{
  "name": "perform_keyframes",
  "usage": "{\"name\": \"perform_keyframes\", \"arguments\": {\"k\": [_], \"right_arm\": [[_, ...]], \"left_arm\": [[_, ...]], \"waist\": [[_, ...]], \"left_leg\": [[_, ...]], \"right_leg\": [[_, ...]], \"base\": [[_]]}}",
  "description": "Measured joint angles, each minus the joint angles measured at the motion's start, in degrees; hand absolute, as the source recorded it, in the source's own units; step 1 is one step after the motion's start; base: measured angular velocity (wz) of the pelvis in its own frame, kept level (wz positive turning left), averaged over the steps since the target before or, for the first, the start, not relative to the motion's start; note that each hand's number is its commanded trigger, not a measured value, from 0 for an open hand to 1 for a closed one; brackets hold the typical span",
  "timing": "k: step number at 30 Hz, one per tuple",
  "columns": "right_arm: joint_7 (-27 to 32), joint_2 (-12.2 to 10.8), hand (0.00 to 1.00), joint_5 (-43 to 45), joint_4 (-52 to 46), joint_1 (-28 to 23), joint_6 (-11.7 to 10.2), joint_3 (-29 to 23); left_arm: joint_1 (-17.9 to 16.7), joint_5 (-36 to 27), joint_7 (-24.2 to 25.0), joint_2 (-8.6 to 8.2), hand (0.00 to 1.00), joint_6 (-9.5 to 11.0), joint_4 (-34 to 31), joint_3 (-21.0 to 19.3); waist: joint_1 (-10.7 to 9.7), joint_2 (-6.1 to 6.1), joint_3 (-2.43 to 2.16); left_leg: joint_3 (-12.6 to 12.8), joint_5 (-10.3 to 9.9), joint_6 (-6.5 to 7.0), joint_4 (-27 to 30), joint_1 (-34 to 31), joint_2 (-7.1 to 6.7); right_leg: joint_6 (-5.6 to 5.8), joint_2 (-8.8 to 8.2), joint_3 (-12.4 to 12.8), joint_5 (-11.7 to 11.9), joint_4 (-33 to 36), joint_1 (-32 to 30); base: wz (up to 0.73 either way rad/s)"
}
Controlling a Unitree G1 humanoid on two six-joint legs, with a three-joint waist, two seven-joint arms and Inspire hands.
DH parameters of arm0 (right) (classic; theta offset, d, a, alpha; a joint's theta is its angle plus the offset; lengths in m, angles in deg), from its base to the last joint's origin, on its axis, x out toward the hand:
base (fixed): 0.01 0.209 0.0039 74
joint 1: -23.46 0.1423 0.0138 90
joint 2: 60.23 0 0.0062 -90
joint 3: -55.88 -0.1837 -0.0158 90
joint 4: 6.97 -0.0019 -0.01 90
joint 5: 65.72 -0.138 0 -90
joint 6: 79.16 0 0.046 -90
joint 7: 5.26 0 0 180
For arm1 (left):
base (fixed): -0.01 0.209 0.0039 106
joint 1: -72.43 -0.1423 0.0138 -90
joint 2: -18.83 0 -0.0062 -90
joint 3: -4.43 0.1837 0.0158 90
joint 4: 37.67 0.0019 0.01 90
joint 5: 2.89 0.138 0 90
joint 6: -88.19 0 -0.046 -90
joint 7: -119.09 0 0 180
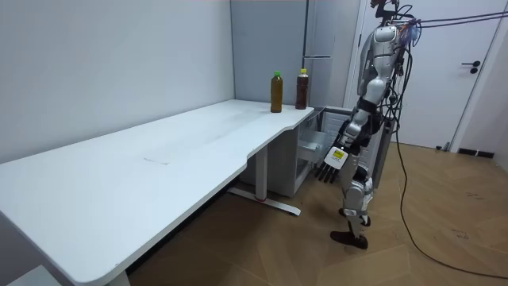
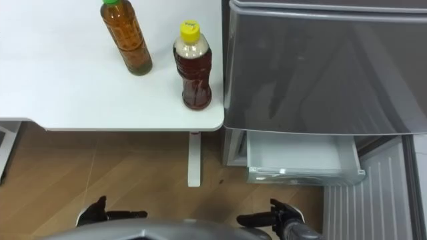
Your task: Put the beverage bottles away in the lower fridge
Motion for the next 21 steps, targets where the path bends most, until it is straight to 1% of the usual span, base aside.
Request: {"name": "perform_keyframes", "arguments": {"k": [3,5,10,16,21], "right_arm": [[0.0,-0.1,0.0,0.1,0.4,0.0,0.0,-0.9],[0.0,-0.2,0.0,0.1,0.5,-0.2,0.0,-1.7],[0.2,-0.2,0.0,0.1,0.3,-0.3,0.0,-1.8],[0.4,-0.2,0.0,-0.1,0.5,-0.3,0.5,-1.8],[0.9,-0.2,0.0,-1.0,0.8,-0.4,0.6,-1.8]], "left_arm": [[-0.2,0.0,0.0,-0.26,0.0,0.0,0.0,-1.0],[-0.2,0.1,0.1,-0.29,0.0,0.0,0.0,-1.3],[-0.3,0.1,0.0,-0.26,0.0,-0.1,0.0,-1.8],[-0.3,0.1,-1.3,-0.27,0.0,-0.4,0.0,-2.0],[-0.7,0.1,-2.6,-0.33,0.0,-0.6,0.0,-3.5]], "waist": [[0.0,-0.08,-0.03],[0.0,0.03,0.04],[0.0,0.0,0.09],[0.5,-0.11,0.09],[1.3,-0.13,0.11]], "left_leg": [[0.0,0.0,0.0,0.0,0.2,0.0],[0.1,0.0,0.0,0.0,0.3,0.01],[0.0,0.0,0.0,0.0,0.2,0.0],[0.1,0.0,0.0,0.0,0.4,0.03],[0.1,0.0,0.0,0.0,0.2,0.02]], "right_leg": [[0.0,0.01,0.1,0.0,0.0,0.1],[0.0,0.01,0.1,0.0,0.0,0.3],[-0.01,-0.02,-0.1,0.0,0.0,0.2],[-0.02,0.02,-0.1,0.0,0.1,0.3],[-0.02,0.01,0.0,0.0,0.0,0.3]], "base": [[0.0],[0.0],[0.0],[0.0],[0.0]]}}
